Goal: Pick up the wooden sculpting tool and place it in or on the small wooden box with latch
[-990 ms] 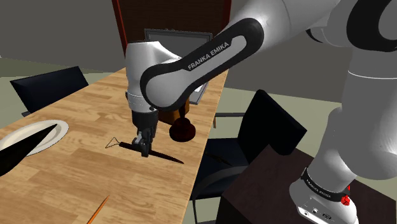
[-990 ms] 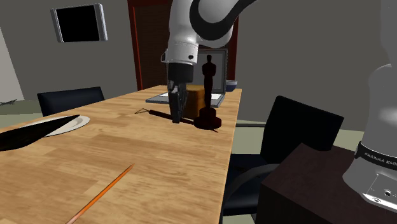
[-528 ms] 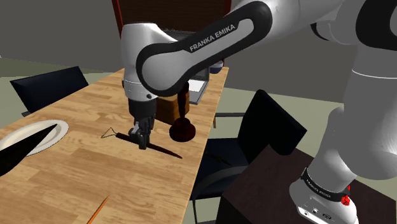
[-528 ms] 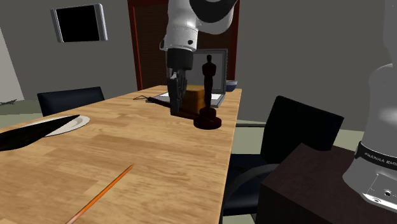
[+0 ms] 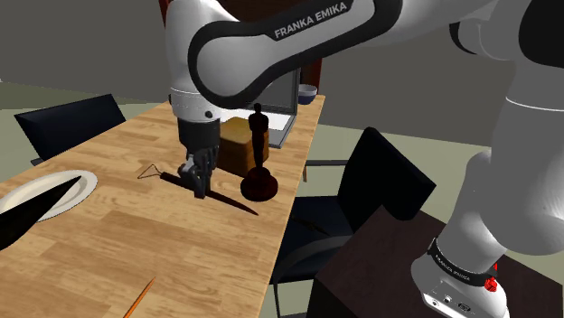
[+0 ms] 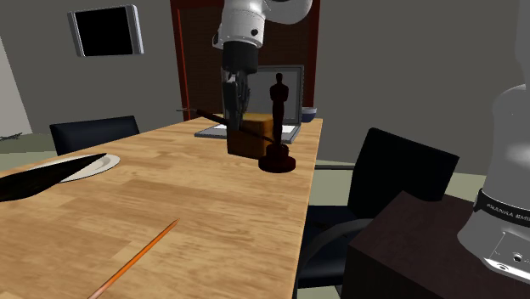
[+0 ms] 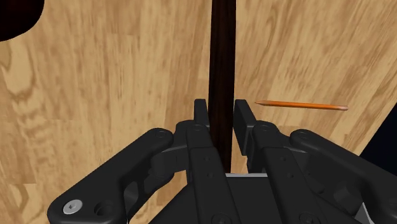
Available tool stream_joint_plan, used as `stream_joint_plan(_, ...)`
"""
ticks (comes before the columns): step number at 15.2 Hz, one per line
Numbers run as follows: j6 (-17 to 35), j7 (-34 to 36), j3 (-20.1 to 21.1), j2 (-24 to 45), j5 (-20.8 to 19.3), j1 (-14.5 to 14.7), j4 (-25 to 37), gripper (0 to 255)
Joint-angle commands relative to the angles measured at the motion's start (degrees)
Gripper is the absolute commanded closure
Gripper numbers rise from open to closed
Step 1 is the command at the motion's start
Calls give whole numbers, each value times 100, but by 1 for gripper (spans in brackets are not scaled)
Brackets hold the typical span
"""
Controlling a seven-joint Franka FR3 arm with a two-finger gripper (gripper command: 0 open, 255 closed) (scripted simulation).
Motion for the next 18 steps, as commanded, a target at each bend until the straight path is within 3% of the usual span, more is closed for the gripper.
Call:
stream_joint_plan(1, -151, 17, 3, -26, 2, 1, 126, 255)
stream_joint_plan(8, -652, 58, 6, -113, 12, -5, 546, 255)
stream_joint_plan(18, -1007, -1155, -488, 215, 85, -721, 1066, 255)
